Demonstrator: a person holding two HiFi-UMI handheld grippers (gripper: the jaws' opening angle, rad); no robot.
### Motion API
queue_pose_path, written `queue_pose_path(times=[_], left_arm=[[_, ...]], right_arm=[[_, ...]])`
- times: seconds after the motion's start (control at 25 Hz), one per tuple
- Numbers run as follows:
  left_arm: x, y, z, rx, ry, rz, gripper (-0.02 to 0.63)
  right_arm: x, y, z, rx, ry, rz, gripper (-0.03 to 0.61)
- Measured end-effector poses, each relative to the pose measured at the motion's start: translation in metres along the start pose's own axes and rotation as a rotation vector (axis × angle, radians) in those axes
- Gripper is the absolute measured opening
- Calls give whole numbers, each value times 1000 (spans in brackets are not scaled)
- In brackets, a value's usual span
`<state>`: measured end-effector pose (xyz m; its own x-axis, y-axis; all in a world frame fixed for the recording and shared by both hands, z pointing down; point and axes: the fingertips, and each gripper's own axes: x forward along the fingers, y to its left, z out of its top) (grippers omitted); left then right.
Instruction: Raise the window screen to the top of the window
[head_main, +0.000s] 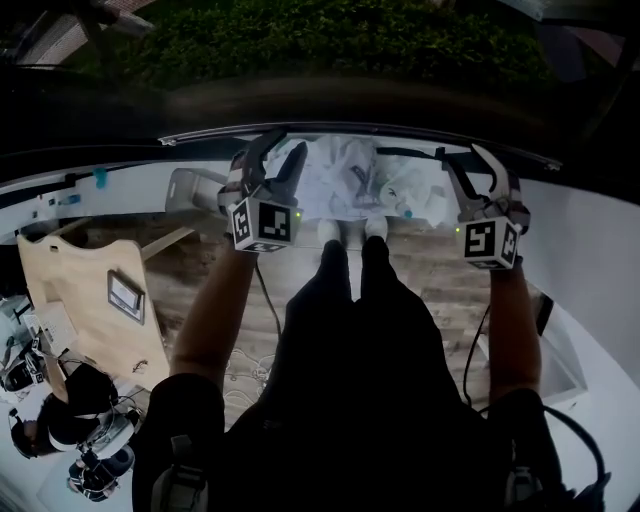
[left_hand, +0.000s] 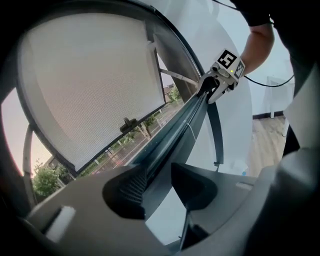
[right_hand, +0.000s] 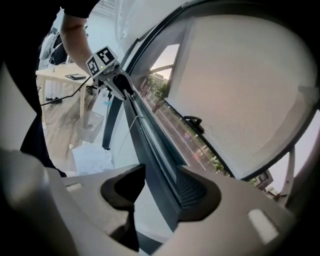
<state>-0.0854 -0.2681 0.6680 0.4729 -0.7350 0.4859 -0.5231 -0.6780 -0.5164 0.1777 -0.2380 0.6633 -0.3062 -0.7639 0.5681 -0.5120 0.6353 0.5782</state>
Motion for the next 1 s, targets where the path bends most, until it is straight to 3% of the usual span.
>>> queue_pose_path(times=[0.36, 0.56, 0.72, 1.0], left_arm=[[1, -6, -1, 196, 18, -12, 126], [3, -4, -3, 329, 66, 16, 103], [6, 3, -1, 324, 90, 42, 67], [8, -1, -6, 319, 125, 71, 64]], right_arm=[[10, 6, -11, -152, 85, 2, 190], [13, 7, -12, -166, 115, -14, 190], [15, 6, -13, -189, 136, -48, 190], [18, 9, -17, -225, 188, -45, 169]])
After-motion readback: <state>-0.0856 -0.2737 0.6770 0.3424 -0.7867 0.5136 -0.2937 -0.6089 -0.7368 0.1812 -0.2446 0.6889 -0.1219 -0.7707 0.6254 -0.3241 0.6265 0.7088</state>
